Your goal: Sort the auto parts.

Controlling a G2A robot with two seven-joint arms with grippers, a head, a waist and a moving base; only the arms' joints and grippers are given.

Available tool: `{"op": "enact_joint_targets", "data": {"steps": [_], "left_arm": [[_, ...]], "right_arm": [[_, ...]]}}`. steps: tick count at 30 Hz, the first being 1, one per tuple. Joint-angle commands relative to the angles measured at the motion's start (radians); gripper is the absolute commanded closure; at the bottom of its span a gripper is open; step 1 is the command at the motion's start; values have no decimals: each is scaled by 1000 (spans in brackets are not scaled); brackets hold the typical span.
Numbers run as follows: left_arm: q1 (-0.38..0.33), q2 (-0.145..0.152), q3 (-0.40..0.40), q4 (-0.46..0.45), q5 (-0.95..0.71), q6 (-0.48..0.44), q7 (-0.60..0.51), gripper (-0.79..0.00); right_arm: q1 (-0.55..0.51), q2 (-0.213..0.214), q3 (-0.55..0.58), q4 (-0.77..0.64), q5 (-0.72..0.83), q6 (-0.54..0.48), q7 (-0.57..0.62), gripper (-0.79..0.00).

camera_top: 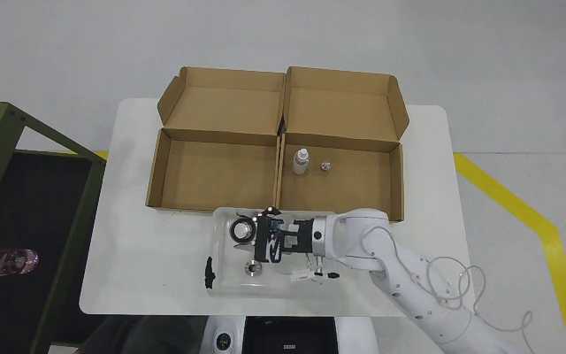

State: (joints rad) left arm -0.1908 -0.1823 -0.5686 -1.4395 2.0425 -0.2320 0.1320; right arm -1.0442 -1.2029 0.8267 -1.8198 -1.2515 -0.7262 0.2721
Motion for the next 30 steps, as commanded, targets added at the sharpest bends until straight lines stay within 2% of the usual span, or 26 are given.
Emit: {"op": "enact_joint_targets", "data": {"steps": [1, 20, 30], "left_arm": [[0, 0, 0, 0, 0, 0, 0, -785], [0, 0, 0, 0, 0, 0, 0, -785], [0, 0, 0, 0, 0, 0, 0, -785]], "right_arm": [[2, -2, 0, 3, 4, 9, -6, 0], [141, -45, -19, 128, 71, 121, -23, 0], [249, -86, -54, 265, 94, 207, -11, 0]]}}
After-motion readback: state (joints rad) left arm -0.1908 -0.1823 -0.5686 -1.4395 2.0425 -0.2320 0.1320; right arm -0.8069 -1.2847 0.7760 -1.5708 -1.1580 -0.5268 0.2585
